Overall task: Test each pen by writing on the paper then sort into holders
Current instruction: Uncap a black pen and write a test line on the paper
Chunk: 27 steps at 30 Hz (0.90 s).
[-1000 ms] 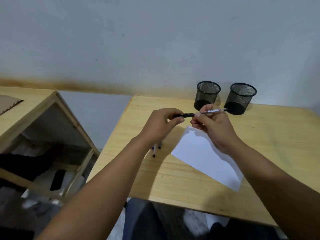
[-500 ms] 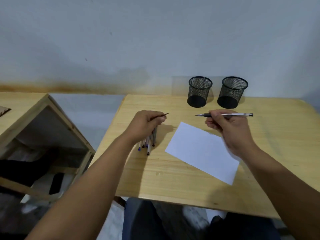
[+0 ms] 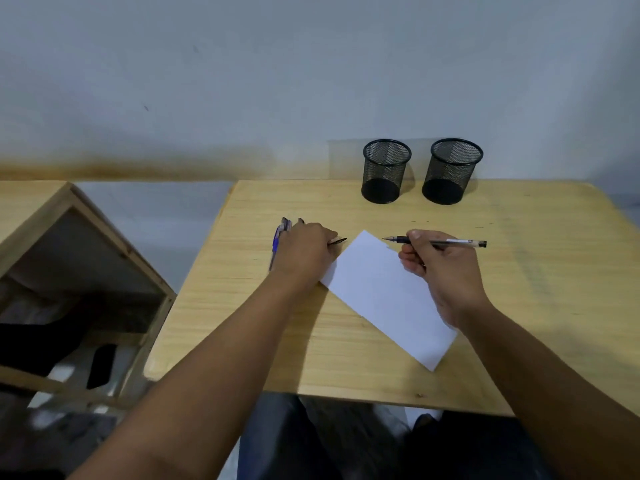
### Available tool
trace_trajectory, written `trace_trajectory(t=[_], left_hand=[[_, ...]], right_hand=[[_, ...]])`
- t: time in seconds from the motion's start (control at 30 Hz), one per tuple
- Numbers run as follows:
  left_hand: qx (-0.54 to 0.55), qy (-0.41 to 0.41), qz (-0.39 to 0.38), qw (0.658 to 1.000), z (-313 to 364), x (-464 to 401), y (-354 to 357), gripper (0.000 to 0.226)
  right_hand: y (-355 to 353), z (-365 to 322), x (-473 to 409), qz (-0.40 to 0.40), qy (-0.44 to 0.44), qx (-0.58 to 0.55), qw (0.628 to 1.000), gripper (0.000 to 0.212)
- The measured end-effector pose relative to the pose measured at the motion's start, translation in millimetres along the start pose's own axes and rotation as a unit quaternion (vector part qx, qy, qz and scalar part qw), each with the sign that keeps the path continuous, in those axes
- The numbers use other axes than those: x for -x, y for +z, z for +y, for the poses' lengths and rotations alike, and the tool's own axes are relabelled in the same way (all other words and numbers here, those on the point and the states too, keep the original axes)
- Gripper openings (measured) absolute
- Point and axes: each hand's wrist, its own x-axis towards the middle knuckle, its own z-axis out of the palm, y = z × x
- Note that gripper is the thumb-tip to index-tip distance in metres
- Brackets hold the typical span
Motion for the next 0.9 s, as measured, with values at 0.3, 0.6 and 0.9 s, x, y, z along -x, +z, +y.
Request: trace_trajectory(t=[0.3, 0.6, 0.9], left_hand=[[-0.001, 0.047, 0.033, 0.998, -4, 6, -2, 0.021], [0.045, 0.19, 0.009, 0.981, -7, 40, -3, 0.054], [0.009, 0.17, -0.052, 0.984, 1, 68, 12, 0.075]], right_hand=[[-10, 9, -8, -0.089, -0.027, 0.07, 0.993, 0.011], [-14, 2, -29, -0.153, -0.035, 0.061, 0.986, 0.056], [-11, -1, -45, -0.096, -0.046, 0.089, 0.99, 0.031]])
